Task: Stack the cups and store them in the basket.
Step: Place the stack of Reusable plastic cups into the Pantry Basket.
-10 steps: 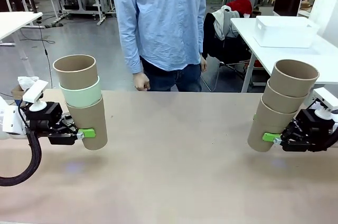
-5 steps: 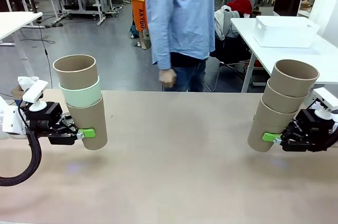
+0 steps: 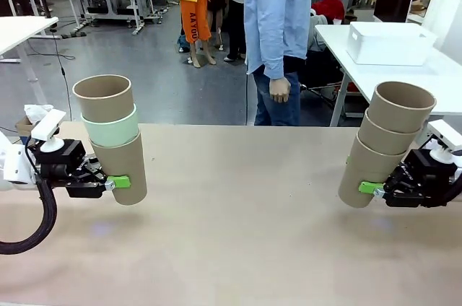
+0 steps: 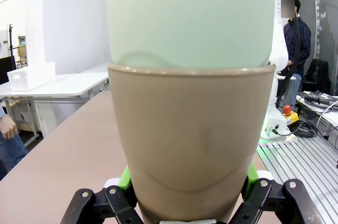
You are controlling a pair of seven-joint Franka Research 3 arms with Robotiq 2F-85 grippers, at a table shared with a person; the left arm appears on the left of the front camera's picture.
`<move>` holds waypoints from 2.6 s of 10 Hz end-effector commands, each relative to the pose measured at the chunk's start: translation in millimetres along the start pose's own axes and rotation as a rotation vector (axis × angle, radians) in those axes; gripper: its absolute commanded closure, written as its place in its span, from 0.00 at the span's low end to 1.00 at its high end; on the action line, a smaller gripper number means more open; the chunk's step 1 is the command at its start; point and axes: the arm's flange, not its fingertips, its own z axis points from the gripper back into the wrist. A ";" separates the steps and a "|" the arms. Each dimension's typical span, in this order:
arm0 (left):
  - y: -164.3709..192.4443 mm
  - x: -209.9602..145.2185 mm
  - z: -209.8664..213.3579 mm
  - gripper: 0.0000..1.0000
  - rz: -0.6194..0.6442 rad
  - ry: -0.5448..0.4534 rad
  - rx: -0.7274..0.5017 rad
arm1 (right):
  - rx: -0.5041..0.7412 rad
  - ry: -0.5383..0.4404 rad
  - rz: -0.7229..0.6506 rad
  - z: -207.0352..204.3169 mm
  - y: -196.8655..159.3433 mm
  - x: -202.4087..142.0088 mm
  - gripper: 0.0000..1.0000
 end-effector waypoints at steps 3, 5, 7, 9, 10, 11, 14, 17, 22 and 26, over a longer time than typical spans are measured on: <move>-0.1 4.5 -1.2 0.14 -0.004 -0.003 -0.004 | -0.012 -0.012 0.012 0.0 -1.6 3.7 0.16; -0.1 4.5 -1.2 0.14 -0.004 -0.003 -0.004 | -0.012 -0.012 0.012 0.0 -1.6 3.7 0.16; -0.1 4.5 -1.2 0.14 -0.004 -0.003 -0.004 | -0.012 -0.012 0.012 0.0 -1.6 3.7 0.16; -0.1 4.5 -1.2 0.14 -0.004 -0.003 -0.004 | -0.012 -0.012 0.012 0.0 -1.6 3.7 0.16; -0.1 4.5 -1.2 0.14 -0.004 -0.003 -0.004 | -0.012 -0.012 0.012 0.0 -1.6 3.7 0.16; -0.1 4.5 -1.2 0.14 -0.004 -0.003 -0.004 | -0.012 -0.012 0.012 0.0 -1.6 3.7 0.16; -0.1 4.5 -1.2 0.14 -0.004 -0.003 -0.004 | -0.012 -0.012 0.012 0.0 -1.6 3.7 0.16; -0.1 4.5 -1.2 0.14 -0.004 -0.003 -0.004 | -0.012 -0.012 0.012 0.0 -1.6 3.7 0.16; -0.1 4.5 -1.2 0.14 -0.004 -0.003 -0.004 | -0.012 -0.012 0.012 0.0 -1.6 3.7 0.16; -0.1 4.5 -1.2 0.14 -0.004 -0.003 -0.004 | -0.012 -0.012 0.012 0.0 -1.6 3.7 0.16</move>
